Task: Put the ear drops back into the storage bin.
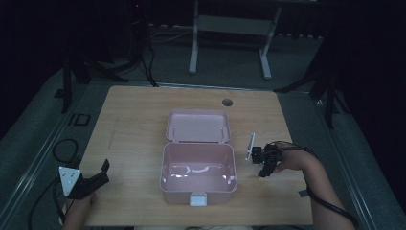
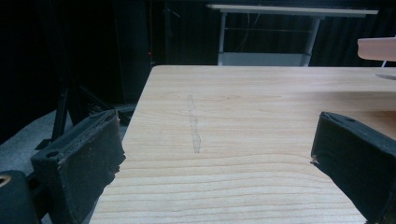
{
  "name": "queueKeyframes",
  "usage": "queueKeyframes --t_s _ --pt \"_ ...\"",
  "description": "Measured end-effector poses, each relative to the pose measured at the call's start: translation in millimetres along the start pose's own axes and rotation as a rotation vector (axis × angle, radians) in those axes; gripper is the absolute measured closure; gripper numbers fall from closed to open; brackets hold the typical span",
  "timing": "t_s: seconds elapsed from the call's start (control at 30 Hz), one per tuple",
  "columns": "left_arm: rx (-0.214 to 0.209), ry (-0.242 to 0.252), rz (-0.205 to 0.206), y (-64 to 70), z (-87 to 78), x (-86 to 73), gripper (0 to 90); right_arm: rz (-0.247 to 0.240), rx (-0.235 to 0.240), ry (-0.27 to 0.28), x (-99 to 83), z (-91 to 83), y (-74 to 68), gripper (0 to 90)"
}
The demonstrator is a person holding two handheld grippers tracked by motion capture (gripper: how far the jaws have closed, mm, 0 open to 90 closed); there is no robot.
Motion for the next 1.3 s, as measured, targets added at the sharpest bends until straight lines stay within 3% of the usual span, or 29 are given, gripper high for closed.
queueKeyframes --t_s 0.07,0.2,0.43,0.63,0.8,1.0,1.2,1.3 --pt "0.000 0.000 -0.001 -0.1 0.0 0.0 2.4 -0.025 0.002 0.007 1.5 -1.9 -4.0 59.5" --pt "0.000 0.000 0.000 0.0 0.0 0.0 2.4 -0.089 -0.008 -0.036 0.5 -3.0 -11.8 59.5" --pt "0.001 0.000 -0.001 -0.1 0.0 0.0 2.4 -0.137 -0.023 -0.084 2.2 -6.3 -22.3 59.5" --pt "0.002 -0.001 -0.003 -0.3 0.1 0.0 2.4 -0.139 -0.043 -0.079 8.8 -16.9 -25.3 59.5" --pt "0.003 0.001 -0.005 -0.5 0.0 0.0 2.4 -0.138 -0.037 -0.112 8.4 -24.1 -27.9 59.5" --pt "0.003 0.000 -0.005 -0.5 0.0 0.0 2.3 -0.140 -0.043 -0.078 14.6 -40.3 -33.0 59.5" --pt "0.004 0.000 -0.004 -0.5 0.0 0.0 2.3 -0.121 -0.055 -0.077 19.3 -55.1 -36.5 59.5" --pt "0.005 0.000 -0.005 -0.5 0.1 0.0 2.4 -0.134 -0.058 -0.073 23.8 -62.0 -39.1 59.5"
Point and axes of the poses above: each handheld gripper's, and its own axes: z roughly forward along the jaws, x roughly out of its top, y roughly to its right, the point moved 10 cm from there along z, roughly forward along the jaws, and after that the axes turned 4 degrees about -z, right-handed, at the moved point
